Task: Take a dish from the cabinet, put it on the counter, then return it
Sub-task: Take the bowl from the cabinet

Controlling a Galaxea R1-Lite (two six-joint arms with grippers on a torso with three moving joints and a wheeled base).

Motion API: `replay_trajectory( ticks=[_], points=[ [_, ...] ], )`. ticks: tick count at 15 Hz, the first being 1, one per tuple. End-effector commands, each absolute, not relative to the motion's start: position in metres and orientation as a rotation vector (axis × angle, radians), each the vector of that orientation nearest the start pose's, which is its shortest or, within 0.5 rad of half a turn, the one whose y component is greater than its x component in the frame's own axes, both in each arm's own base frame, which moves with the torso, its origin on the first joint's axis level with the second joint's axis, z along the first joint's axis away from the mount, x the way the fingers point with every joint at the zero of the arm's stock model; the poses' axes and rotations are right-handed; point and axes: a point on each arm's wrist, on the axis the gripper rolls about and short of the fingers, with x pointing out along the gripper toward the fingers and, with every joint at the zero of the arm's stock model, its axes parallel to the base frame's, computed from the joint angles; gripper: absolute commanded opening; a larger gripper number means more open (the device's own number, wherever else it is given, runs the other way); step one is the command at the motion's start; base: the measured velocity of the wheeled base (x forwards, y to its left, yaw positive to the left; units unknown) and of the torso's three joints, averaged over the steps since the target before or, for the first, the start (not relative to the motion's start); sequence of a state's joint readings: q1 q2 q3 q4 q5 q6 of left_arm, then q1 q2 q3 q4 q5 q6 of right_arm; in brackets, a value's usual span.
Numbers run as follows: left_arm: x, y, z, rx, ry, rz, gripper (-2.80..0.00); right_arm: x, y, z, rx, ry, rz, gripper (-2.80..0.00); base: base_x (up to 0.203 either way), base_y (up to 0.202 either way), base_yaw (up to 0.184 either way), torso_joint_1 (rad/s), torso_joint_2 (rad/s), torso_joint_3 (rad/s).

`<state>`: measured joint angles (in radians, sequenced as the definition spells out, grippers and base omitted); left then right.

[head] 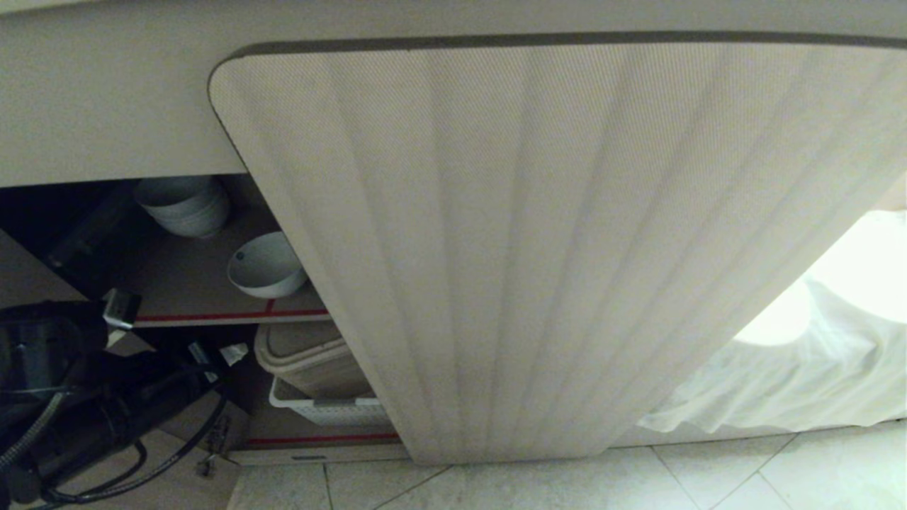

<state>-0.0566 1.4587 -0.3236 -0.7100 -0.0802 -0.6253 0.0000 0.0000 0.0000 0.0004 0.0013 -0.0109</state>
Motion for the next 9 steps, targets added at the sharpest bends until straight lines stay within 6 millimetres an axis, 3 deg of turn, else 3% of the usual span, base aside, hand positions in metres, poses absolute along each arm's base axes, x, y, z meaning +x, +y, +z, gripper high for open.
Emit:
replay_trajectory(
  ticks=[1, 9],
  points=[
    [0.2023, -0.013, 0.1295, -0.623, 0.447, 0.014, -2.8, -0.0228, 0.0, 0.0755, -0.011, 0.0, 0.002, -2.8, 0.0, 0.0, 0.0, 0.0, 0.0, 0.0],
    [0.2076, -0.0121, 0.1374, -0.672, 0.394, 0.078, -2.8, -0.0227, 0.0, 0.0755, -0.011, 0.002, 0.002, -2.8, 0.0, 0.0, 0.0, 0.0, 0.0, 0.0]
  ],
)
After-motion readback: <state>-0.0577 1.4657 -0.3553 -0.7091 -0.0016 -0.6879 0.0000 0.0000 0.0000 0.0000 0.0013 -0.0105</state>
